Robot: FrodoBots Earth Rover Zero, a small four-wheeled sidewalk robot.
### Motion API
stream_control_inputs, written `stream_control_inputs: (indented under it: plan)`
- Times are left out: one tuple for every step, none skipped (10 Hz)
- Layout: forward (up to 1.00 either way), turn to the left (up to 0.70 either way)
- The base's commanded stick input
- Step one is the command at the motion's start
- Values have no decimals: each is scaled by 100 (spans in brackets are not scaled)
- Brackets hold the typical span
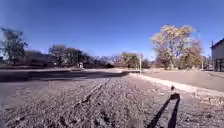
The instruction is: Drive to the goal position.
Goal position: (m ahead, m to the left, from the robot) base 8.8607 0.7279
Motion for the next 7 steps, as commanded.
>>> stream_control_inputs:
  plan:
    - [70,0]
    - [70,0]
    - [70,0]
    - [70,0]
    - [70,0]
    - [70,0]
    - [70,0]
